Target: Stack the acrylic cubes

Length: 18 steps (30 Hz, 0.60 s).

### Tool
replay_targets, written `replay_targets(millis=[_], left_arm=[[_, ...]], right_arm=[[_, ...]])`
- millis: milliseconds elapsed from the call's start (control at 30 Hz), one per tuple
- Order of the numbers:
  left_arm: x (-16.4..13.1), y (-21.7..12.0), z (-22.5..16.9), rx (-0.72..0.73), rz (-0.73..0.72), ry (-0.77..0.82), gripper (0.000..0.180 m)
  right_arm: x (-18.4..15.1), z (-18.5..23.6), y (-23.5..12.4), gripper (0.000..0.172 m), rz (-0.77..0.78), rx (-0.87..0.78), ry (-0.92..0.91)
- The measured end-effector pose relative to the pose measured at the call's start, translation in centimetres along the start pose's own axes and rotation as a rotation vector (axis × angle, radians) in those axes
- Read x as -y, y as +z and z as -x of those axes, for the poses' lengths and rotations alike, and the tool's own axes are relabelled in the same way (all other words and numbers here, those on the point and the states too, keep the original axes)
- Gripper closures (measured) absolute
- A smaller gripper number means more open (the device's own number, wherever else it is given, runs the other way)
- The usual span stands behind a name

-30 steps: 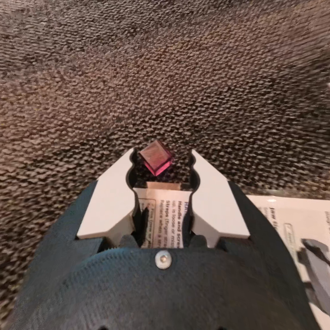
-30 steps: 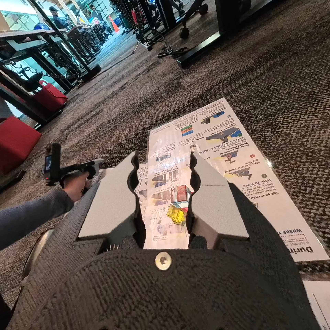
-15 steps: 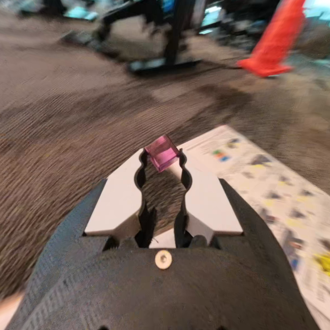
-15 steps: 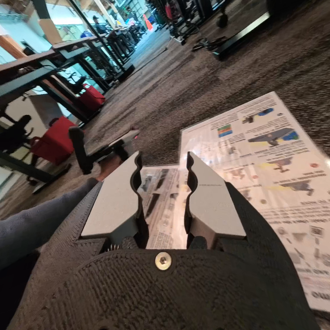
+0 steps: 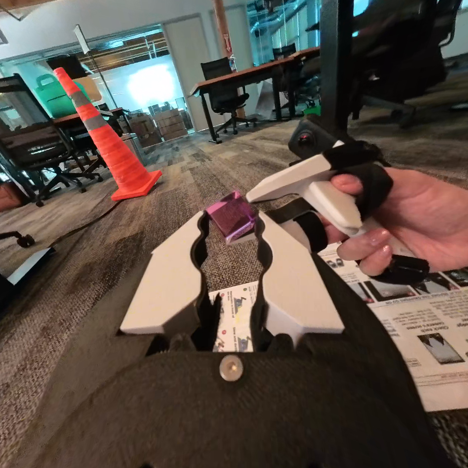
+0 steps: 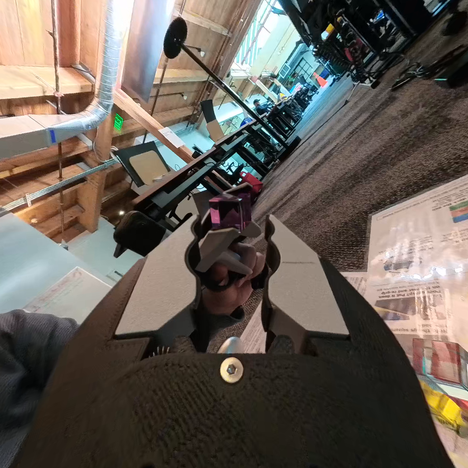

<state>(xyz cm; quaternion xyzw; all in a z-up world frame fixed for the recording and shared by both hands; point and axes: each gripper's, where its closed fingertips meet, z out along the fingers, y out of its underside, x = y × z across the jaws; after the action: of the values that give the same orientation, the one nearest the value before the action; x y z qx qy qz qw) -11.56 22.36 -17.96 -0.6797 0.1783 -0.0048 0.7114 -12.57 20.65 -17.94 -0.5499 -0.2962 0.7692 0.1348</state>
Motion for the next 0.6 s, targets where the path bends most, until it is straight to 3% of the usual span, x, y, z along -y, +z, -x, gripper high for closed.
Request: replay_targets(millis=[67,200,233,267,333,600], left_arm=[[-0.2,0.1,-0.3,-0.009,0.007,0.008,0.145],[-1.7,0.5,-0.5,-0.01,0.045,-0.01,0.145],[-2.3,0.7,-0.7,-0.026,0.063,-0.036,0.141],[-3.0,0.8,-0.6,-0.03,0.078,-0.08,0.125],[-4.9,0.9,-0.3,-0.043,0.127,-0.188,0.108],[-15.4,0.1,-2.7,-0.16,0.471,-0.385,0.098]], right_arm=[[-0.3,0.0,-0.1,0.144,0.019,0.001,-0.013],[-0.8,-1.5,-0.7,0.147,0.086,-0.112,-0.049],[-0.8,-2.3,-1.1,0.146,0.105,-0.172,-0.069],[-0.8,-3.4,-1.8,0.147,0.125,-0.25,-0.104],[-1.2,-5.8,-3.5,0.146,0.197,-0.422,-0.192],[-4.1,-9.9,-6.6,0.146,0.496,-0.699,-0.297]])
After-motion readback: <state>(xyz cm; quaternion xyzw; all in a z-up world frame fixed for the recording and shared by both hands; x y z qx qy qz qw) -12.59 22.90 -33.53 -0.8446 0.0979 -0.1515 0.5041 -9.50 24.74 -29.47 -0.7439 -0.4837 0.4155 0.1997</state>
